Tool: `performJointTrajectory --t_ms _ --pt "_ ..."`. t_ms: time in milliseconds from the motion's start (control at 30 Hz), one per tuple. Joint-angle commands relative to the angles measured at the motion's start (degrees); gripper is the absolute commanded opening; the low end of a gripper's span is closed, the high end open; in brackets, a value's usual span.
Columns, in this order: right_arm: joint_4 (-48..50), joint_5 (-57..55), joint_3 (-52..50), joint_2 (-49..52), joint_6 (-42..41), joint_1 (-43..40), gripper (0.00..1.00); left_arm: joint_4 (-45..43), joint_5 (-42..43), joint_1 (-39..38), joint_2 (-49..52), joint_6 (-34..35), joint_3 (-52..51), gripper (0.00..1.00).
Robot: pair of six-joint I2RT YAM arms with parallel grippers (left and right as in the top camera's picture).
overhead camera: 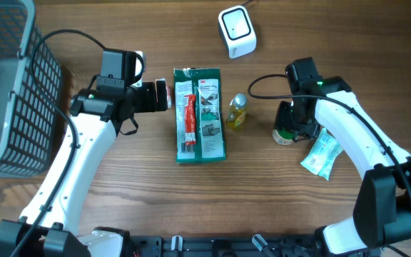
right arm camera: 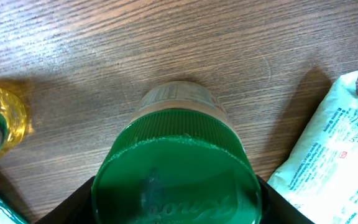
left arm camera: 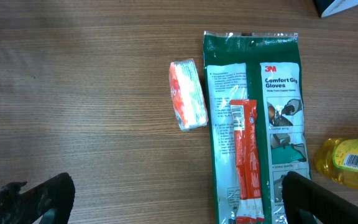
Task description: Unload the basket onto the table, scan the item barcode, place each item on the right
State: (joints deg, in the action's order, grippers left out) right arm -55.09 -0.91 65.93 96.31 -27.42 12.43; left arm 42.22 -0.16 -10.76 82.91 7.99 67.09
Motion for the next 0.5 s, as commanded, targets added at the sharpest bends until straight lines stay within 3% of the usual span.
performJointTrajectory --t_ms 0,100,167,233,300,467 --pt "2.5 -2.9 -1.0 1.0 7.3 -0.1 0.51 -0.2 -0.6 0.1 -0.3 -0.2 0.6 1.0" --pt "5.2 -2.9 -1.0 1.0 22.3 -0.1 0.57 -0.2 -0.6 0.1 -0.3 -0.2 0.6 1.0" --pt "5.4 -3.0 -1.0 1.0 24.7 -0.1 0.68 -0.2 -0.6 0.1 -0.3 -0.2 0.6 1.0" --pt "5.9 -2.9 -1.0 1.0 24.2 -0.1 0.7 -0.2 -0.6 0.1 -0.3 -0.2 0.6 1.0" --pt "7.4 -2.9 -0.9 1.0 21.9 -0.1 0.96 -0.2 -0.6 0.1 -0.3 -0.2 0.6 1.0" --pt "-0.5 2.4 11.8 1.0 12.2 -0.1 1.0 -0.2 -0.6 0.1 -0.3 -0.2 0.6 1.0"
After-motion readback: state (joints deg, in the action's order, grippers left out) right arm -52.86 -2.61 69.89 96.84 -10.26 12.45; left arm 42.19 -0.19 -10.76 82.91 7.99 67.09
